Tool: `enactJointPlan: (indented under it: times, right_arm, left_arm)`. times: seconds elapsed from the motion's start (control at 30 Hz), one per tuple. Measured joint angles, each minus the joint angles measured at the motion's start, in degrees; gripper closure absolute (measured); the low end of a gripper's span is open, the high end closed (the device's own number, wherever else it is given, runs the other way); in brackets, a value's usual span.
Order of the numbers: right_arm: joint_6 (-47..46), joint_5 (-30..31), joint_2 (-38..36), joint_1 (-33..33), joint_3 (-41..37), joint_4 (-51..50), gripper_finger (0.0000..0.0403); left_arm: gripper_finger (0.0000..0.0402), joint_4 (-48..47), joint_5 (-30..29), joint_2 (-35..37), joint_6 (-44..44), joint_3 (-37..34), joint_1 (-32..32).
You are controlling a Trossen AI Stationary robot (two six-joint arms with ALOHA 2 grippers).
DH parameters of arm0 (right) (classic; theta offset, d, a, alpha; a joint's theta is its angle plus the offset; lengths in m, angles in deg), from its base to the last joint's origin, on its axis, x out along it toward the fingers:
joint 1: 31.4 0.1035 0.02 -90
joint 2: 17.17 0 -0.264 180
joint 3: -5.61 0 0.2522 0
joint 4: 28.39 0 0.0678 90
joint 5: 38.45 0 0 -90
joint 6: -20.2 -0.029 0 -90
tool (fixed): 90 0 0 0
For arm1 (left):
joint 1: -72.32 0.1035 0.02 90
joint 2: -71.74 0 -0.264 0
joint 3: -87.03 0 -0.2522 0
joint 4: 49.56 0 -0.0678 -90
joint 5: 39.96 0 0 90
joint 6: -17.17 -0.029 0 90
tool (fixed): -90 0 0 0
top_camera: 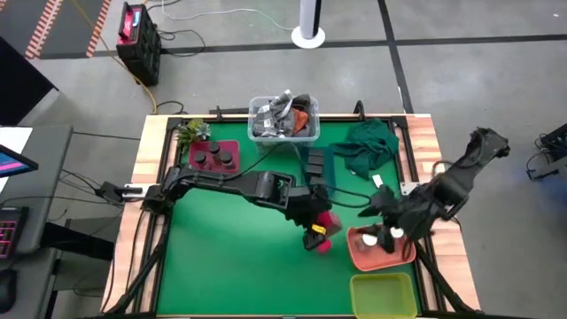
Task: Sort spices by type
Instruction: Put the red seasoning can into the yellow bin
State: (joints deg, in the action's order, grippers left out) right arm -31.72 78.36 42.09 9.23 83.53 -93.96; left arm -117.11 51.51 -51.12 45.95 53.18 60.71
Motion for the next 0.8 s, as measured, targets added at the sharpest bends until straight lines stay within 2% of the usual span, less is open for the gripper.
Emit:
enactJointPlan:
  times: [0.2,0.37,0.53,0.63,0.8]
  right_arm:
    - [5.61,0.10,7.04,-0.19,-0.01,4.04,0.0143]
    - [9.14,0.20,8.54,-0.74,-0.04,10.40,0.0142]
    - [16.06,0.56,10.68,-1.84,-0.04,20.46,0.0142]
    - [17.92,2.78,12.36,-3.67,-0.02,22.53,0.0142]
    - [18.15,3.21,13.89,-5.70,-0.04,20.52,0.0142]
  left_arm:
    - [0.0190,-5.22,3.78,-0.18,-1.69,-0.02,1.02]
    - [0.0189,-10.37,8.18,-0.18,-5.08,-0.02,1.06]
    - [0.0189,-11.53,9.22,-0.18,-6.98,-0.02,1.25]
    - [0.0189,-12.95,10.17,-0.11,-7.68,-0.02,1.57]
    - [0.0189,-25.47,6.50,-0.02,-11.35,-0.02,1.86]
